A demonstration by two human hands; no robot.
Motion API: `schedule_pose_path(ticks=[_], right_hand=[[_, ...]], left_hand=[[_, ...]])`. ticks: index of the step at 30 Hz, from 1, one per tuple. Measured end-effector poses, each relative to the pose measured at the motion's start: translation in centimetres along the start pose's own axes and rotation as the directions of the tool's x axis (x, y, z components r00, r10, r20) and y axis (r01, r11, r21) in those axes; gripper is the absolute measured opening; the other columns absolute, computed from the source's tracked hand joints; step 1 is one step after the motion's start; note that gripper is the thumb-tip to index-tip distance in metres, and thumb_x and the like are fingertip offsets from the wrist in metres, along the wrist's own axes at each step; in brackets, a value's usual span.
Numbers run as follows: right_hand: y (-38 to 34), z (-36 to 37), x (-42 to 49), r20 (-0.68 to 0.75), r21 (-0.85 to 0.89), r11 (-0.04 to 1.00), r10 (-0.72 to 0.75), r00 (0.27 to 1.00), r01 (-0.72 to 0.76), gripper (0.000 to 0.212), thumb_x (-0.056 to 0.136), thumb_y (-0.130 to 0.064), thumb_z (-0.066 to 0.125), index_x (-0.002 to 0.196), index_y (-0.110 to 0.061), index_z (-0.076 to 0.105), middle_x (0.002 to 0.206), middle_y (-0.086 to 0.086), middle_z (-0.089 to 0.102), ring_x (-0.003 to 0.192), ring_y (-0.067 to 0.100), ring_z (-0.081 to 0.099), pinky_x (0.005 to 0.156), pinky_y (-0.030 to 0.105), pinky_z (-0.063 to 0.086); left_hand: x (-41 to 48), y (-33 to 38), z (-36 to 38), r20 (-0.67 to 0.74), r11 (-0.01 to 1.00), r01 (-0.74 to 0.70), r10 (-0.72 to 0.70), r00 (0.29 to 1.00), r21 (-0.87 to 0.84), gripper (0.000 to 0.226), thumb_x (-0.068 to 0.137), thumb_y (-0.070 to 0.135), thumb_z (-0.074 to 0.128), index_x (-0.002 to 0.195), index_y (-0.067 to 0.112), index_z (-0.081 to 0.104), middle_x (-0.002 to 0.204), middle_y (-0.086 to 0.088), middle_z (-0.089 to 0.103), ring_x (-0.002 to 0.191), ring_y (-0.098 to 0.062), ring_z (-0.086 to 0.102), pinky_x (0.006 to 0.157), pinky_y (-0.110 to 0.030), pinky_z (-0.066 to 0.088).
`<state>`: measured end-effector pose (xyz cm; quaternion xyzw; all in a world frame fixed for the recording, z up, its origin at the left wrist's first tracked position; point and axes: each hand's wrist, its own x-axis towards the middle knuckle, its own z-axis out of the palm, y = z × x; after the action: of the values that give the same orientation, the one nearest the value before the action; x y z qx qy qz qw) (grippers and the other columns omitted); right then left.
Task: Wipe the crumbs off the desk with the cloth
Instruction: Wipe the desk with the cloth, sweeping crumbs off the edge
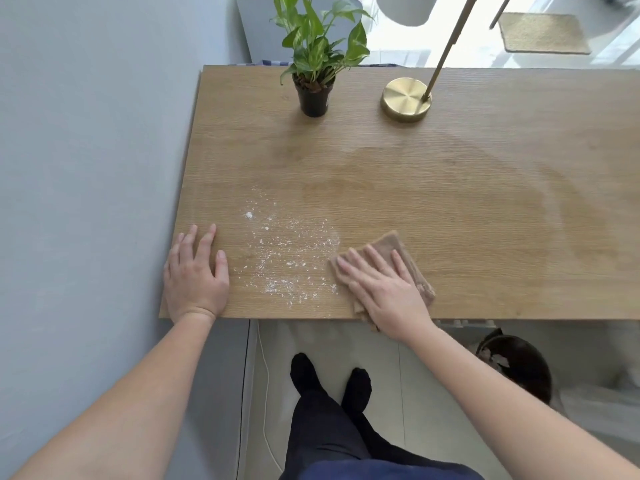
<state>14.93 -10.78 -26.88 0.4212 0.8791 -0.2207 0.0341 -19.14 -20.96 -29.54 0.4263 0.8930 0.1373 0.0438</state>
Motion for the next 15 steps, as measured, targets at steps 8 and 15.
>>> schedule_pose_path(ticks=[8, 15], right_hand=[[3.3, -1.7, 0.1, -0.095, 0.134, 0.940, 0.327, 0.940, -0.314, 0.050, 0.112, -0.061, 0.014, 0.161, -0.057, 0.021, 0.170, -0.030, 0.010, 0.162, 0.004, -0.002, 0.131, 0.043, -0.009], [1.7, 0.2, -4.2, 0.075, -0.072, 0.986, -0.145, 0.987, 0.150, 0.048, 0.114, -0.057, 0.014, 0.162, -0.060, 0.012, 0.170, -0.031, 0.009, 0.161, -0.002, -0.005, 0.133, 0.040, -0.004]], left_hand=[[-0.1, 0.1, 0.0, -0.001, 1.000, -0.002, 0.002, 1.000, 0.003, 0.055, 0.104, 0.045, 0.039, 0.157, 0.034, 0.049, 0.168, -0.003, 0.039, 0.157, -0.029, 0.032, 0.125, -0.053, 0.029], [0.0, 0.3, 0.2, -0.008, 1.000, 0.010, -0.010, 1.000, 0.015, 0.050, 0.107, 0.036, 0.050, 0.158, 0.034, 0.047, 0.169, -0.003, 0.038, 0.157, -0.030, 0.031, 0.124, -0.053, 0.028]])
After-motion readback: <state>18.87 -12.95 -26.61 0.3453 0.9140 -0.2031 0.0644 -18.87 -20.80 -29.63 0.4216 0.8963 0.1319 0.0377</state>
